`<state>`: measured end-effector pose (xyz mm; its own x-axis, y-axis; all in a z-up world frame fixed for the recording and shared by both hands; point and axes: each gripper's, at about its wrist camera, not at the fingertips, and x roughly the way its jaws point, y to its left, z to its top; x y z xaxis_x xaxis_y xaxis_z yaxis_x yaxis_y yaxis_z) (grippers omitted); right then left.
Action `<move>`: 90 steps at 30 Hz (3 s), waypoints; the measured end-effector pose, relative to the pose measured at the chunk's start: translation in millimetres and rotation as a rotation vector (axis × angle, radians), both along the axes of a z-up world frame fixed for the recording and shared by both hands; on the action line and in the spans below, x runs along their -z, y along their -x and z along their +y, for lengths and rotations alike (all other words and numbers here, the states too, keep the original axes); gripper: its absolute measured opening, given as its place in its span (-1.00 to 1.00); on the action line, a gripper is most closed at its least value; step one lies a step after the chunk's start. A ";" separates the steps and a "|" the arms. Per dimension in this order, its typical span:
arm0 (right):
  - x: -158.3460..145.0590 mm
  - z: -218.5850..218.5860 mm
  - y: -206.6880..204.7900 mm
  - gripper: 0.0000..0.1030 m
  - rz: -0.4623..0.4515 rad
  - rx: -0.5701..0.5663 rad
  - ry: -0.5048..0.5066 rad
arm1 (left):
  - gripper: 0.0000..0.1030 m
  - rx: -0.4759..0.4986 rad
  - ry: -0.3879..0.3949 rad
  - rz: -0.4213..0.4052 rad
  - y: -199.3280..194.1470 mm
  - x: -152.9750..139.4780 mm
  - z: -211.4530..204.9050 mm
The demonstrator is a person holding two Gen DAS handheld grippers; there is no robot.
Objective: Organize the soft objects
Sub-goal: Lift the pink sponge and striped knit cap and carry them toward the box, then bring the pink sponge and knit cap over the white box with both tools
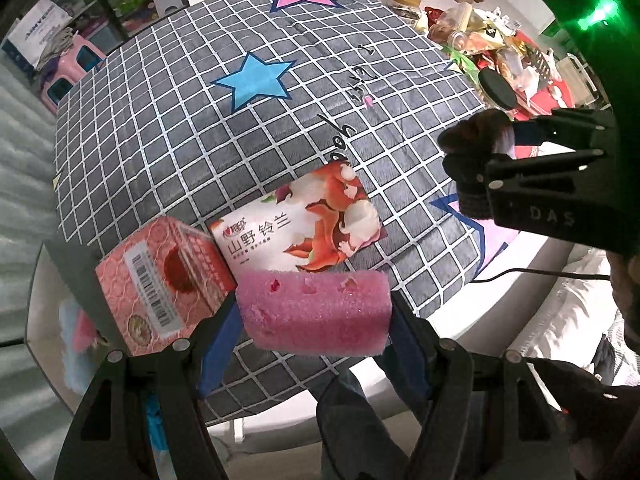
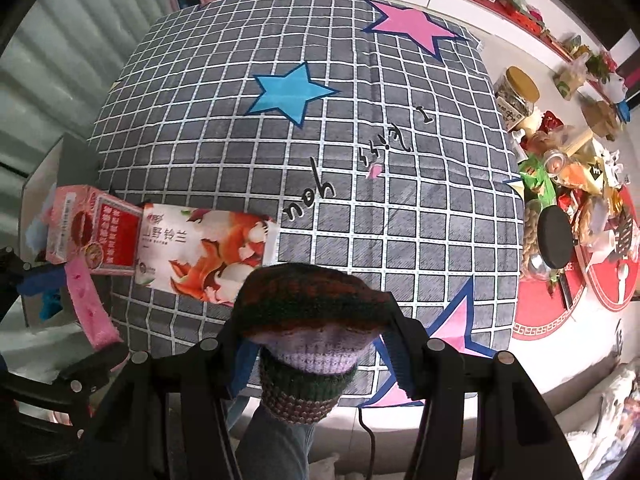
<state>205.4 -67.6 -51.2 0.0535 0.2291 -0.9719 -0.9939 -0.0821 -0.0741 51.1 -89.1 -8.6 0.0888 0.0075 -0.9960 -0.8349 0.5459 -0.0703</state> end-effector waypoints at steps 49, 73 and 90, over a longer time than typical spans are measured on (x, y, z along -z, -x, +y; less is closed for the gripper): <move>-65.8 9.9 226.9 0.11 -0.006 -0.415 -0.077 | 0.44 -0.427 -0.212 -0.076 184.7 -67.9 -8.4; -42.1 14.1 319.3 0.11 -0.012 -0.588 -0.012 | 0.44 -0.630 -0.192 -0.022 274.1 -48.7 -10.4; -21.8 7.6 363.6 0.11 -0.079 -0.691 -0.034 | 0.44 -0.731 -0.134 0.021 310.6 -19.2 -22.7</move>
